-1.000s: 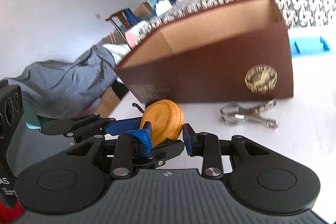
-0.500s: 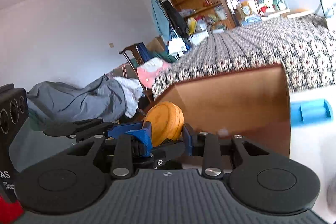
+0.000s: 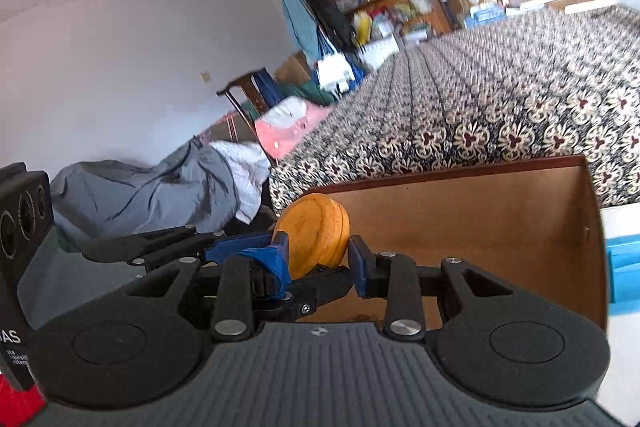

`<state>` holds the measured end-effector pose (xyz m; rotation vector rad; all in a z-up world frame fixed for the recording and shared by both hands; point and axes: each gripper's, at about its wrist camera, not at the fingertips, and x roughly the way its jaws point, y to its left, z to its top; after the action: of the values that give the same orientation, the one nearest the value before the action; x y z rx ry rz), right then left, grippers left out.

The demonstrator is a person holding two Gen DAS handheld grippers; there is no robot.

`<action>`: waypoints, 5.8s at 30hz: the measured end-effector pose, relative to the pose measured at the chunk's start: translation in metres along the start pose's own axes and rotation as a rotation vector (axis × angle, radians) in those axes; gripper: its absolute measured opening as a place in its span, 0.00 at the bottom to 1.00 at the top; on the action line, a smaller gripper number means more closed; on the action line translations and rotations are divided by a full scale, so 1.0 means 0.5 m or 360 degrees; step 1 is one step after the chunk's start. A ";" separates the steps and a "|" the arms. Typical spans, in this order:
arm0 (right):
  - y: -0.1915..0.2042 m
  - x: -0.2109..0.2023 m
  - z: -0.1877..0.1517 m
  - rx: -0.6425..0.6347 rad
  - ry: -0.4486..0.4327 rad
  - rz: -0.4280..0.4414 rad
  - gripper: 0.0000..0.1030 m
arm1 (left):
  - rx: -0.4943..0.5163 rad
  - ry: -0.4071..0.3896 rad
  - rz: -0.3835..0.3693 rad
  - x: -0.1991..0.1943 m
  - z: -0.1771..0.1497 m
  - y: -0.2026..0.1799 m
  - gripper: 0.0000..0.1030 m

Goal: Organize rigid objects
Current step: 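Lift the yellow tape measure and carry it over the brown box, then lower the tape measure into the box and open the right gripper, then raise the right gripper out of the box toward the metal clamp, then close the right gripper on the metal spring clamp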

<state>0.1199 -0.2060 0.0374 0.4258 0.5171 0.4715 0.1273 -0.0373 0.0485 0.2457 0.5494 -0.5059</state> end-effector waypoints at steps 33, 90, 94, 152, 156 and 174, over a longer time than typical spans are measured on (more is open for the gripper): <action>-0.112 0.167 0.031 0.0395 0.0367 -0.0150 0.14 | -0.0039 0.0455 0.0146 0.225 0.010 0.085 0.55; -0.074 -0.020 -0.027 0.0143 0.0109 -0.0410 0.17 | 0.0010 0.0380 0.0443 0.162 0.001 0.024 0.58; -0.046 -0.045 -0.044 0.0113 0.0063 -0.0435 0.17 | 0.0012 0.0343 0.0497 0.125 0.001 0.018 0.61; 0.039 -0.173 -0.258 0.0079 0.0102 -0.0382 0.17 | -0.0187 0.0380 0.0434 -0.103 -0.183 -0.090 0.74; 0.021 -0.173 -0.278 0.0076 0.0146 -0.0417 0.17 | -0.0184 0.0371 0.0352 -0.100 -0.202 -0.100 0.74; -0.085 -0.174 -0.288 0.0355 0.0080 -0.0565 0.16 | -0.0170 0.0330 -0.0059 -0.068 -0.274 -0.155 0.70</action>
<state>-0.0138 -0.2481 -0.0653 0.5238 0.6823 0.0821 0.0023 -0.0412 -0.0531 0.1873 0.7820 -0.4880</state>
